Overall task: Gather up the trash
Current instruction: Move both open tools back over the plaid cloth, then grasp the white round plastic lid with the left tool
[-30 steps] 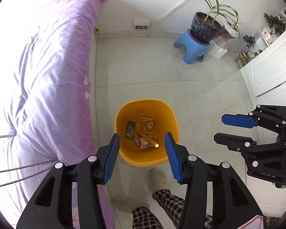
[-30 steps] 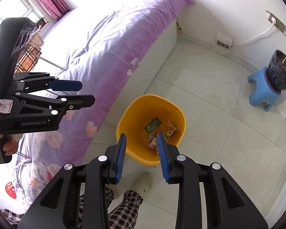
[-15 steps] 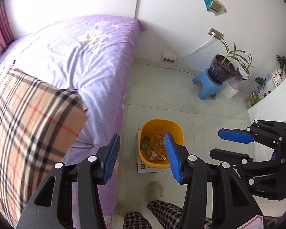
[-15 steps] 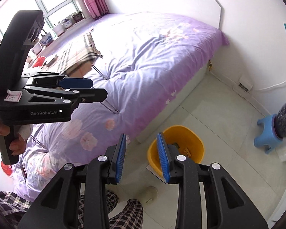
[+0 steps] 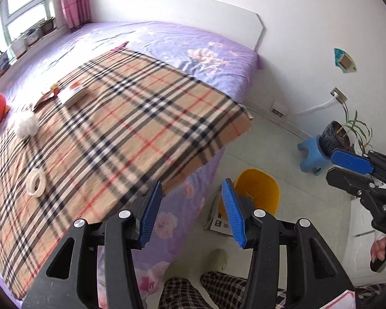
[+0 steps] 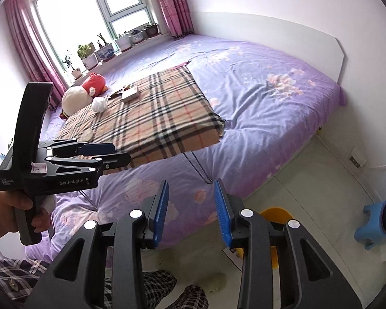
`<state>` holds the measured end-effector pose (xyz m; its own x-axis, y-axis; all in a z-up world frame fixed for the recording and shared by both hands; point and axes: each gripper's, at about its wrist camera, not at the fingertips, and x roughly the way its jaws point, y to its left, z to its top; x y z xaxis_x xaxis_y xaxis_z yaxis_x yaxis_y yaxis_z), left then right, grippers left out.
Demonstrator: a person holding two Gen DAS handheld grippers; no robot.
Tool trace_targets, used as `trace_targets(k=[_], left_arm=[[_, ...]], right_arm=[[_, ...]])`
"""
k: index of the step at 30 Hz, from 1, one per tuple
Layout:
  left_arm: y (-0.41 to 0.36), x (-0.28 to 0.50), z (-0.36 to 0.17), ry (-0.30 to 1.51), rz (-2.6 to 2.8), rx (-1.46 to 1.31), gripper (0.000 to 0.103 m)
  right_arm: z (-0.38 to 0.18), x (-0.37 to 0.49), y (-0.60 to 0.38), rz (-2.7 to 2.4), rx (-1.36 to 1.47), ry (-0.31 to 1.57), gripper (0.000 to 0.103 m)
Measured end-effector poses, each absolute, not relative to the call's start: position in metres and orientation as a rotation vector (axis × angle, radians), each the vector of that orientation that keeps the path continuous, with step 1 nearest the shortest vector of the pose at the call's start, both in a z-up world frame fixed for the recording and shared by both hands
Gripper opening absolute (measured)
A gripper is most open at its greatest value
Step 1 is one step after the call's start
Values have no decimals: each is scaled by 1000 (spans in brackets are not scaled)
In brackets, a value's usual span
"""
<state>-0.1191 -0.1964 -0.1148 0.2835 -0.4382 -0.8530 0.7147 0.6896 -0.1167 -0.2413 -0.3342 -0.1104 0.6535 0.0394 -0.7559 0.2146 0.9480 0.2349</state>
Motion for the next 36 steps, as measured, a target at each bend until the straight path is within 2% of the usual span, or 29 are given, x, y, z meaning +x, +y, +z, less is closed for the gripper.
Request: trace_targets(k=[11,12,13,14,15,20,29,32,33,34,36], left_arm=[[-88,-79,-115,1020,-473,142,49],[-80,-75,-115,1019,-449,129,51],[-73,-71,-115,1018,-429,114,58],[-67,-67,-115,1013,-410,101,64],[-62,-62,-116,1004,-387,95,74],[-51,-34,-134,1030,-357,98,74],[-55,3,-158,1037,-378,156,63],[-56,9,-158,1016,-386,179,50],[-54,12,-158,1013,-385,178,42],[-53,14,-157,1013,-384,177,39],[-48,21,-157,1016,-380,166,39]], right_arm=[[-96,-178,-292,73,242,831,38],[-96,-171,-288,83,236,834,39],[-95,-164,-284,91,232,835,42],[-95,-159,-281,95,229,830,49],[-94,-155,-278,98,228,821,53],[-94,-126,-265,94,238,826,54],[-96,-85,-250,85,231,855,55],[-100,-72,-247,82,230,868,55],[-101,-68,-245,81,229,873,55],[-103,-63,-244,82,227,878,55],[-106,-52,-239,90,224,888,55]])
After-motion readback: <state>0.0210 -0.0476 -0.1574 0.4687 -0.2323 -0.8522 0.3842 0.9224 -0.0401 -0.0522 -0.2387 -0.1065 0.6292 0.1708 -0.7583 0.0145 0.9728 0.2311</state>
